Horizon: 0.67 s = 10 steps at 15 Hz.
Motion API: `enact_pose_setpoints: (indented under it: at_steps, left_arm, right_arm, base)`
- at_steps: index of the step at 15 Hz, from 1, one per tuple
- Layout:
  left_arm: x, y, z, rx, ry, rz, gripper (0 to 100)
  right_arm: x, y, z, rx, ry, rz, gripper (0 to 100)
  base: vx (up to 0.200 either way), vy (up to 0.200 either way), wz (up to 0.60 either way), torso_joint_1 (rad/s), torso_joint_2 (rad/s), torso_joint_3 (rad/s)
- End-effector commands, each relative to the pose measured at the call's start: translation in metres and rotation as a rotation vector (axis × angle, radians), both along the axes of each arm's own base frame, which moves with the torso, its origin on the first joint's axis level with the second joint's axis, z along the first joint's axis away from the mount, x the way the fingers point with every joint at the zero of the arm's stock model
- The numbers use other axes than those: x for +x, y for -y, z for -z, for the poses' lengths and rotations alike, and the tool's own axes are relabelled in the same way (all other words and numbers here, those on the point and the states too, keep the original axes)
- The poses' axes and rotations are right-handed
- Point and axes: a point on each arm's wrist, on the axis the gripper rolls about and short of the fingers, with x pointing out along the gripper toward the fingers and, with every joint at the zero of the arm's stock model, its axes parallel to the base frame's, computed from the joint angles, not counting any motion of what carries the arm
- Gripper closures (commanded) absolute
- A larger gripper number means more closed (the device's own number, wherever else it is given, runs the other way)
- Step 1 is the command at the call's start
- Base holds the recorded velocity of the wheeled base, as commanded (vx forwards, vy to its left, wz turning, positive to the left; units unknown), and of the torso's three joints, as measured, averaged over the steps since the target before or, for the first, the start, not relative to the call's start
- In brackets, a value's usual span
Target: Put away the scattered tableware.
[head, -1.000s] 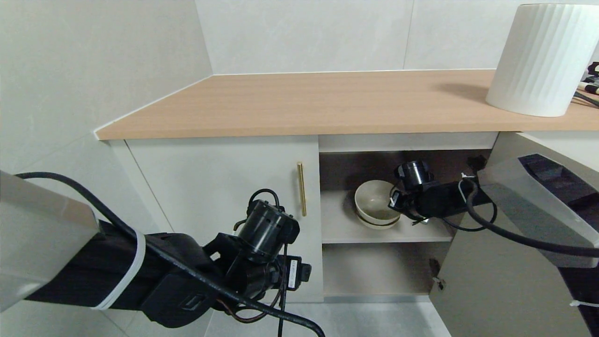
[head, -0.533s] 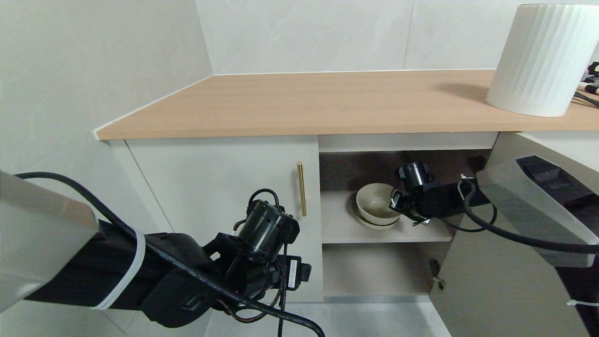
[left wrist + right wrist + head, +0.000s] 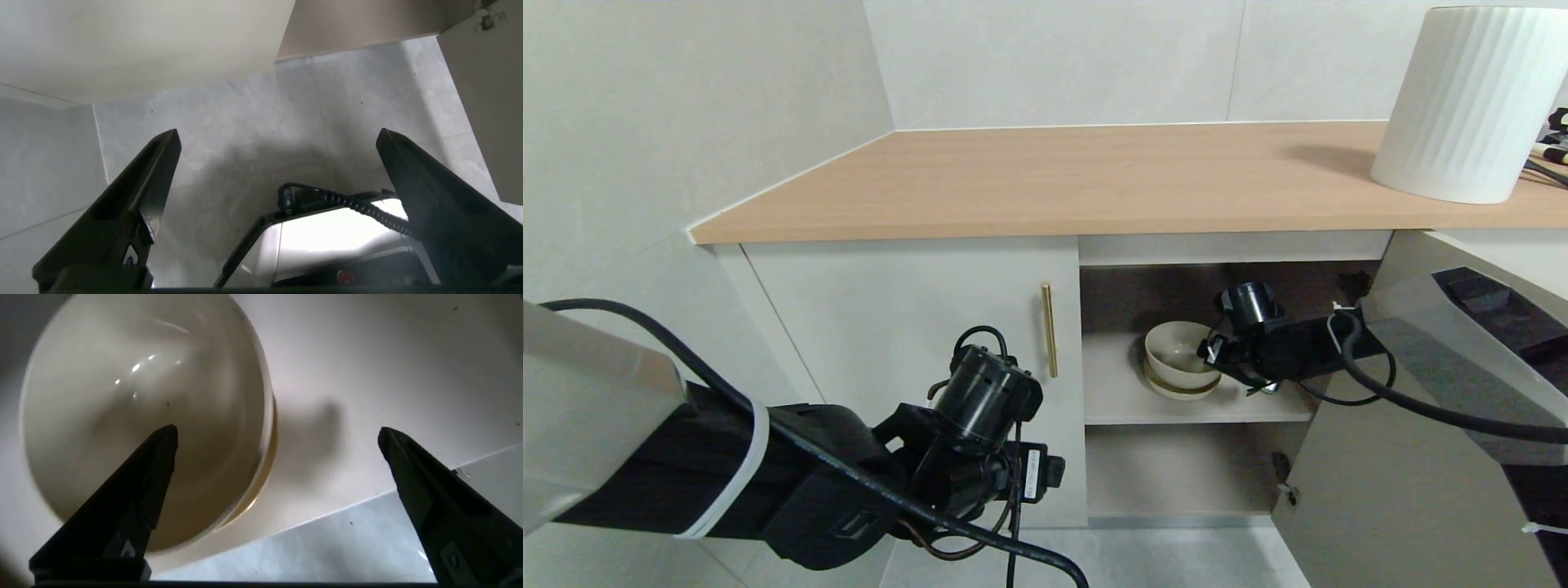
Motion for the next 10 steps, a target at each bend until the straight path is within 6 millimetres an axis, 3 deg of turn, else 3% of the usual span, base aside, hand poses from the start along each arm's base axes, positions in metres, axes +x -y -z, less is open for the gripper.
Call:
enact_pose_setpoints:
  at_steps: [1, 4, 7, 10]
  left_arm:
    - [-0.002, -0.008, -0.018, -0.035, 0.044, -0.018, 0]
    - [-0.016, -0.039, -0.056, -0.107, 0.133, -0.063, 0]
    - [-0.036, -0.076, -0.093, -0.168, 0.242, -0.104, 0]
    - [-0.067, -0.101, -0.105, -0.181, 0.305, -0.105, 0]
  right_arm:
    - [-0.021, 0.001, -0.021, -0.003, -0.019, -0.047, 0]
    - [-0.076, 0.003, -0.079, 0.011, -0.019, -0.207, 0]
    - [-0.165, 0.016, -0.133, 0.002, 0.003, -0.421, 0]
    - [-0.228, 0.029, -0.155, -0.027, 0.047, -0.511, 0]
  base:
    - [0.000, 0.000, 0.00, 0.000, 0.00, 0.000]
    - [0.000, 0.000, 0.00, 0.000, 0.00, 0.000]
    - [0.000, 0.000, 0.00, 0.000, 0.00, 0.000]
    - [0.000, 0.000, 0.00, 0.000, 0.00, 0.000]
